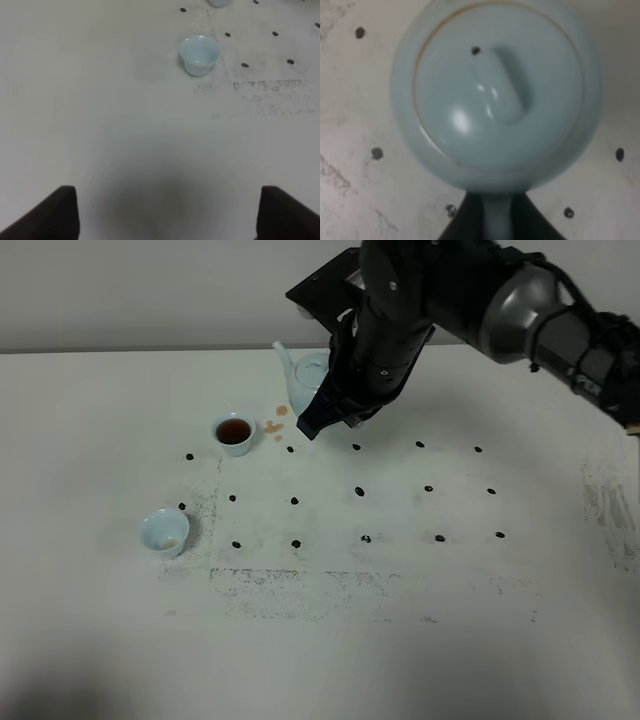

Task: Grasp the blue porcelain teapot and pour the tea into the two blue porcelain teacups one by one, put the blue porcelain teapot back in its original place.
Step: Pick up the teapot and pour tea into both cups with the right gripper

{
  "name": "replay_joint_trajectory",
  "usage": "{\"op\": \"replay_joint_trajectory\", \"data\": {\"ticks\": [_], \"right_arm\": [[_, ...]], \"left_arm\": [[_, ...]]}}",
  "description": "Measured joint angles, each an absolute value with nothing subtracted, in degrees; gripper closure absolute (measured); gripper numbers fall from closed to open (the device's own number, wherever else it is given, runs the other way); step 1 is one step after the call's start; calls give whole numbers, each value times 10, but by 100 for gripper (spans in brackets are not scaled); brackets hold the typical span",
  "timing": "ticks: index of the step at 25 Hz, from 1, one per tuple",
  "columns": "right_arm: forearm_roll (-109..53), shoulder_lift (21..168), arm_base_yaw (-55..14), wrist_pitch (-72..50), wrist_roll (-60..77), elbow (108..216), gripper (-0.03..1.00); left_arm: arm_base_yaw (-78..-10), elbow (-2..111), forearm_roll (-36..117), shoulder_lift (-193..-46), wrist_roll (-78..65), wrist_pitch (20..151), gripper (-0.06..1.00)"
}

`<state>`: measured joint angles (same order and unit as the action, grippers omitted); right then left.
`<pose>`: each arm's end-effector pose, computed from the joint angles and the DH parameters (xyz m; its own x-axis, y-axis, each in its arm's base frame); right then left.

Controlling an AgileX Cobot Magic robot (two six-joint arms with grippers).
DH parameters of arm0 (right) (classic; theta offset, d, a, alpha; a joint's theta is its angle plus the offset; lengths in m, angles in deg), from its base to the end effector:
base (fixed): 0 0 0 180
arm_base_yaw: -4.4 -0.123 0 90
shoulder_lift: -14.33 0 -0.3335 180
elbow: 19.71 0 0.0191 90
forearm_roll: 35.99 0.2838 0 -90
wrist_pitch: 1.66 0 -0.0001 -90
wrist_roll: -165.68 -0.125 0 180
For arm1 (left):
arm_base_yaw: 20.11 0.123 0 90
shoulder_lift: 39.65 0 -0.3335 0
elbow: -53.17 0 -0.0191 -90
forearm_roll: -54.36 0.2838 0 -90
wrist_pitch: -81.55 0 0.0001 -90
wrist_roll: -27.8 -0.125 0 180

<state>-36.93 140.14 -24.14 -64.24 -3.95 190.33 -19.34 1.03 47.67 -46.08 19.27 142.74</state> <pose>0.4625 0.2494 0.2677 -0.7134 -0.6013 -0.3599 -0.6177 0.7821 -0.0825 0.0090 -0.0126 0.2631 -0.4847 0.0853 -0.8705 0.1206 0.9922 0.0300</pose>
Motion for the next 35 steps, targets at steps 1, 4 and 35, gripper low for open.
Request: {"op": "replay_joint_trajectory", "data": {"ticks": [1, 4, 35], "right_arm": [[-370, 1377, -241, -619, -42, 1867, 88], [-369, 1316, -242, -561, -43, 1770, 88], [-451, 1403, -360, -476, 224, 1737, 88]], "left_arm": [[-193, 10, 477, -461, 193, 1427, 22], [-193, 10, 477, -461, 193, 1427, 22], [-193, 10, 478, -461, 193, 1427, 22]]}}
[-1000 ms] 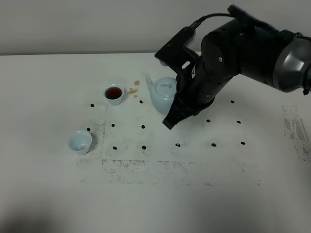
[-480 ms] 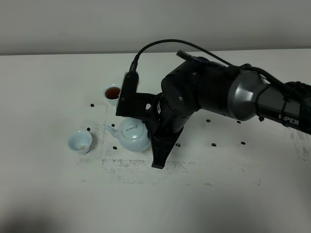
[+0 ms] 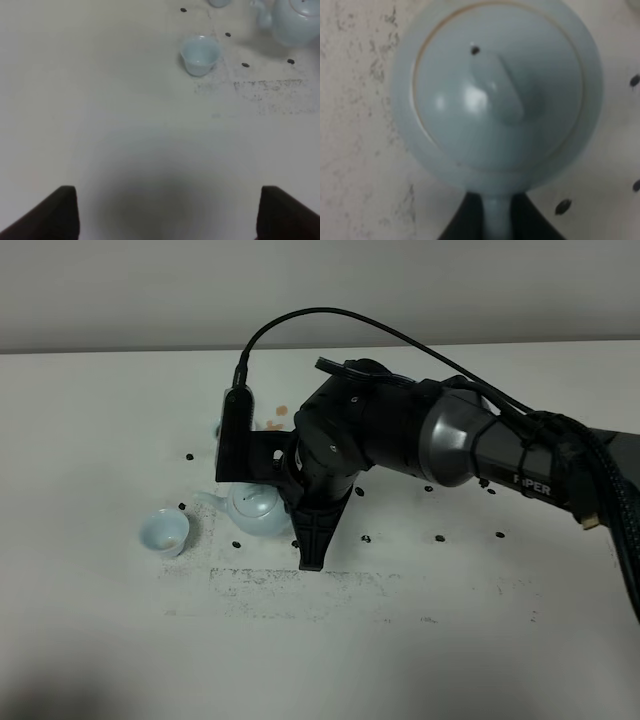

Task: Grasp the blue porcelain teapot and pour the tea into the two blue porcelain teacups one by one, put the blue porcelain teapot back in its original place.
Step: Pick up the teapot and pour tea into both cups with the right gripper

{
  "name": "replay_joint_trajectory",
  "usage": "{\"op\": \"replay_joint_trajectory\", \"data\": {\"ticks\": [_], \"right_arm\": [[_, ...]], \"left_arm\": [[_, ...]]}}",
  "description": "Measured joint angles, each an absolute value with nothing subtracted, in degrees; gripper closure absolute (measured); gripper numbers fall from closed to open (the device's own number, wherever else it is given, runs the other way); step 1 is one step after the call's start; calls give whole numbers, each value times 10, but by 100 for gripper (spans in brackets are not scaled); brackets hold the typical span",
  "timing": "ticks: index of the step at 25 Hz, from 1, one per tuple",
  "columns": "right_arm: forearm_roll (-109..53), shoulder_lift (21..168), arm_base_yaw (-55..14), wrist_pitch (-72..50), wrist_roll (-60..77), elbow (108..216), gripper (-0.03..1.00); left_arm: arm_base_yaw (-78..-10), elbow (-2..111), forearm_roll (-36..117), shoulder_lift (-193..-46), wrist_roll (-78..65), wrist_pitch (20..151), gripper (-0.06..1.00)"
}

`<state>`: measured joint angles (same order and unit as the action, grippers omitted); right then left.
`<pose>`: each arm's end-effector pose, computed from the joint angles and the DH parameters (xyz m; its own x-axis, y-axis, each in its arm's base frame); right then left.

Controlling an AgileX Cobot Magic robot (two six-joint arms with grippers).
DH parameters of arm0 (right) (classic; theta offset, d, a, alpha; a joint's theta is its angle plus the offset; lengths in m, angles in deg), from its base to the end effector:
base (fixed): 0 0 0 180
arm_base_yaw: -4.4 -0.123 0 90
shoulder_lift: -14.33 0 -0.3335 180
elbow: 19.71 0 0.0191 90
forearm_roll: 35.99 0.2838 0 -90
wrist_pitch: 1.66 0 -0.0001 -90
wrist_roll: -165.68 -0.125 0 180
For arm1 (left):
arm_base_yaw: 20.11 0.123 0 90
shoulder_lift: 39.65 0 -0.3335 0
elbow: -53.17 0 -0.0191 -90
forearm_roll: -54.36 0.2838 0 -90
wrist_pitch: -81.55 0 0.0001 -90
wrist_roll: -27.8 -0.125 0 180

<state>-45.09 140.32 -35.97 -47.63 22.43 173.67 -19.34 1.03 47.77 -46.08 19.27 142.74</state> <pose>0.3988 0.3203 0.1860 -0.0988 -0.9750 -0.1988 -0.9298 0.1616 -0.3307 0.0091 -0.0125 0.2631 -0.4848 0.0861 -0.8703 0.1197 0.9923 0.0315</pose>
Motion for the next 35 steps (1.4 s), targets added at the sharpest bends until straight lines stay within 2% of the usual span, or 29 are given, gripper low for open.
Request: {"op": "replay_joint_trajectory", "data": {"ticks": [13, 35], "right_arm": [[-554, 1427, -394, -480, 221, 1765, 88], [-649, 1464, -408, -506, 181, 1828, 88]], "left_arm": [[-193, 10, 479, -461, 193, 1427, 22], [-193, 10, 479, -461, 193, 1427, 22]]}}
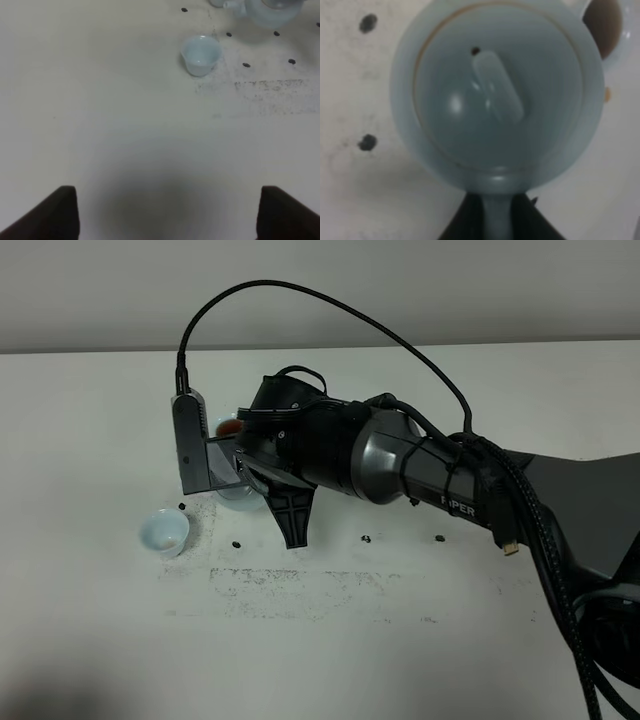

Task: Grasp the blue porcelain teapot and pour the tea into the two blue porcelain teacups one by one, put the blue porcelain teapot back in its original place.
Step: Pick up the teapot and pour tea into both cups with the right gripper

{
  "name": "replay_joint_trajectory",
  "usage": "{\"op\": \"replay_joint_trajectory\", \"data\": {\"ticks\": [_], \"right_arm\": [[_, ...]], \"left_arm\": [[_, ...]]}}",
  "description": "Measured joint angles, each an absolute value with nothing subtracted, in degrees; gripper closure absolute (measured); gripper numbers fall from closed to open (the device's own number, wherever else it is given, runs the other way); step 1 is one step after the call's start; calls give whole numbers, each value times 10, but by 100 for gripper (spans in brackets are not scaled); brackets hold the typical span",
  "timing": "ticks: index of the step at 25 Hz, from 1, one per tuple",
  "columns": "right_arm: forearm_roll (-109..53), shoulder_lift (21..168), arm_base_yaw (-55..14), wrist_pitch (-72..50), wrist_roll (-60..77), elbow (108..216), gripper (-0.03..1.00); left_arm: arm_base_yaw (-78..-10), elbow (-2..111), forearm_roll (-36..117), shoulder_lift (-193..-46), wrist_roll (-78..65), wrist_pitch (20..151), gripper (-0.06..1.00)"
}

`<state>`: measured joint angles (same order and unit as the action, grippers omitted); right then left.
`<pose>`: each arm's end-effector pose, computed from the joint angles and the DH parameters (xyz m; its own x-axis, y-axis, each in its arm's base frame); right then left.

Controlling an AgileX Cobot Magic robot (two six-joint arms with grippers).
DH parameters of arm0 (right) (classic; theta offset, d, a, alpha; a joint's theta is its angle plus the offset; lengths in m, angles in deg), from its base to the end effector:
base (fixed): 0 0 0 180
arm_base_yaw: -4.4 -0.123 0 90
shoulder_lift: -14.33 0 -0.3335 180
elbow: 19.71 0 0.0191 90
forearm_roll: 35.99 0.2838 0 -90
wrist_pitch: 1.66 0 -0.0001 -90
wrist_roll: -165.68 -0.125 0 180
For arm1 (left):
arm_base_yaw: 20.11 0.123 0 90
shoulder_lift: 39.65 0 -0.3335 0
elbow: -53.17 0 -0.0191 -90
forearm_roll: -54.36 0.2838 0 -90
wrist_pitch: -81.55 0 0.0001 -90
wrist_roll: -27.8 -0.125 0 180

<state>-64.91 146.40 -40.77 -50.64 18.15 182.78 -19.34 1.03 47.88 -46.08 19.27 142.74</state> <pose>0.4179 0.3556 0.1882 0.0472 -0.9989 0.0013 -0.8412 -0.0404 -0.5392 0.0091 -0.0122 0.2631 -0.4850 0.0871 -0.8702 0.1187 0.9924 0.0331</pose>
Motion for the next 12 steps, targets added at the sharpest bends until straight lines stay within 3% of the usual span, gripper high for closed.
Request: {"op": "replay_joint_trajectory", "data": {"ticks": [12], "right_arm": [[-697, 1473, -427, -496, 182, 1828, 88]], "left_arm": [[-193, 10, 479, -461, 193, 1427, 22]]}}
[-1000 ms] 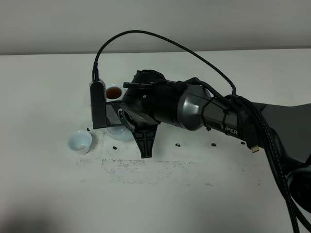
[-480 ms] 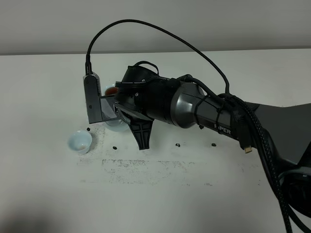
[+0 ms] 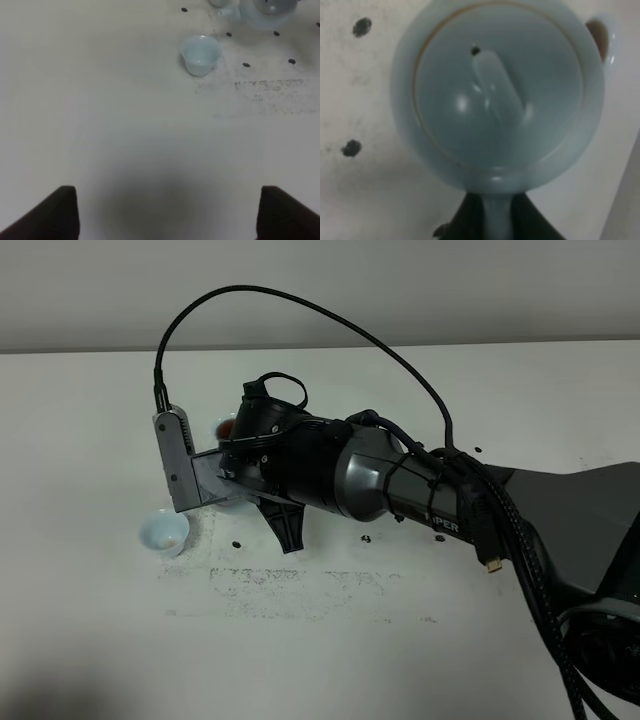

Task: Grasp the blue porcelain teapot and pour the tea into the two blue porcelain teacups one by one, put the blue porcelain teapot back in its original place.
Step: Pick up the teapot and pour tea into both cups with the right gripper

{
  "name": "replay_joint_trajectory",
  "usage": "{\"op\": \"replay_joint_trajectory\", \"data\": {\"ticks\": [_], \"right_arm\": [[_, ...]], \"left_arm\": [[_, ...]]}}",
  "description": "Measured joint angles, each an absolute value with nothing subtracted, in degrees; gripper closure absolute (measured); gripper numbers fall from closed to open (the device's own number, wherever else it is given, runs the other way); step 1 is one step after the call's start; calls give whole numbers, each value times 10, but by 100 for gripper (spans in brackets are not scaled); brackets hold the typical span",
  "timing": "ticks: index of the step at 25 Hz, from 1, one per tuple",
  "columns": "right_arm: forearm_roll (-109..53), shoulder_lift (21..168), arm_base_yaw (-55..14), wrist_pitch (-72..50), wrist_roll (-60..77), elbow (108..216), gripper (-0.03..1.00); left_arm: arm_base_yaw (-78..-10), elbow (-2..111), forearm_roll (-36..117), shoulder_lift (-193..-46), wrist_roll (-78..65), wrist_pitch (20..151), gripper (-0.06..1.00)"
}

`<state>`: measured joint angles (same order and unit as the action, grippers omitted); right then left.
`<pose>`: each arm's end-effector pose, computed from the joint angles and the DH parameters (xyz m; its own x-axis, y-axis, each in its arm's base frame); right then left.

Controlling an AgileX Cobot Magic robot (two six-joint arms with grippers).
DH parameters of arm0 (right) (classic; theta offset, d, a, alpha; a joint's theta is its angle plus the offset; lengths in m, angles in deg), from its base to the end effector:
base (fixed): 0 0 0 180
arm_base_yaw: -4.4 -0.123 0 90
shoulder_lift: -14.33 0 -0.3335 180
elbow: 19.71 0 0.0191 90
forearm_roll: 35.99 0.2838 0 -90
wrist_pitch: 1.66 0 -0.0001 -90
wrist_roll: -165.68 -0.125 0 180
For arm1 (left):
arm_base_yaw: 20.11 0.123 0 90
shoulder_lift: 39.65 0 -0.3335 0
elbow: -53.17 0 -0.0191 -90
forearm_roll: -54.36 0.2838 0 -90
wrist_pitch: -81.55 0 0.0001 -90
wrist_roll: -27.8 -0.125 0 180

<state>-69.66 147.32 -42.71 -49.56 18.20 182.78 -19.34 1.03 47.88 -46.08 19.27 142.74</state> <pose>0.4129 0.3689 0.1838 0.1175 -0.9914 0.0576 -0.8049 -0.1290 -0.5791 0.0091 -0.0122 0.2631 -0.4850 0.0871 -0.8702 0.1187 0.9924 0.0331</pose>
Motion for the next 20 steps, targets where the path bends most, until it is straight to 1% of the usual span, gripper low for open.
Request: {"op": "replay_joint_trajectory", "data": {"ticks": [20], "right_arm": [[-770, 1485, -445, -490, 172, 1828, 88]], "left_arm": [[-193, 10, 479, -461, 193, 1427, 22]]}}
